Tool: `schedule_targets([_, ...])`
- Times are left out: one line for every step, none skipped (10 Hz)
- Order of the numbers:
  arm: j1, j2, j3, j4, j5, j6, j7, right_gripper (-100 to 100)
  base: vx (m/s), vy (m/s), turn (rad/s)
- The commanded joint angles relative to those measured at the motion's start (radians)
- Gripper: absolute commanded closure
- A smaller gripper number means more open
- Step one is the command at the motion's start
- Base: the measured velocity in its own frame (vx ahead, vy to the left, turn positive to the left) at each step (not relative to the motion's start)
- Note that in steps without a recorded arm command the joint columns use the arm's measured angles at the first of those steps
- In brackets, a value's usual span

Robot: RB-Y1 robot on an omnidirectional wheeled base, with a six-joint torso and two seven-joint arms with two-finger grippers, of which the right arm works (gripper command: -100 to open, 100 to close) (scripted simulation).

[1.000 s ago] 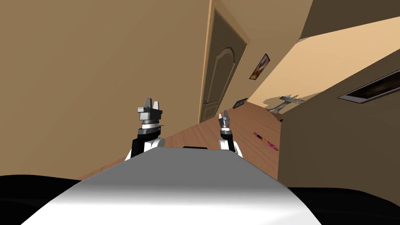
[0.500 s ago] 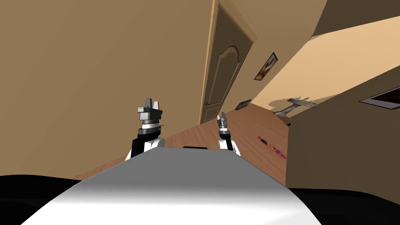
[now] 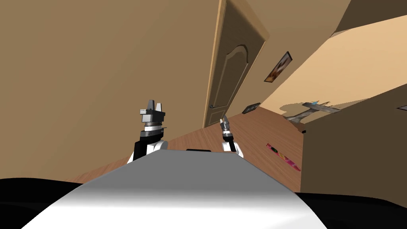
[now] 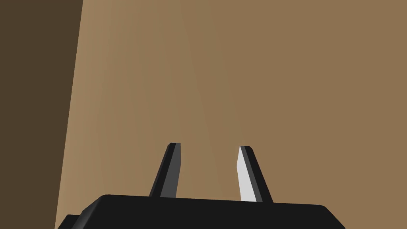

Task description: Pull the door open

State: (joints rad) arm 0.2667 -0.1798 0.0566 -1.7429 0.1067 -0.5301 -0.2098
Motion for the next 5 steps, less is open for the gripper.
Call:
schedule_targets([-0.013,-0.008,0.001,0.045,0.003,-0.013,-0.007,-100,0.104,-0.036,0.098])
schedule_targets([-0.022,-0.014,0.001,0.071,0.004,-0.02,-0.013,-100,0.102,-0.05,0.084])
schedule_targets([-0.031,-0.019,0.001,0.098,0.006,-0.027,-0.018,-100,0.092,-0.061,0.095])
schedule_targets([-0.04,-0.025,0.0,0.124,0.007,-0.033,-0.023,-100,0.075,-0.057,0.098])
schedule_targets([-0.049,-0.031,0.0,0.15,0.008,-0.04,-0.028,-100,0.07,-0.065,0.099])
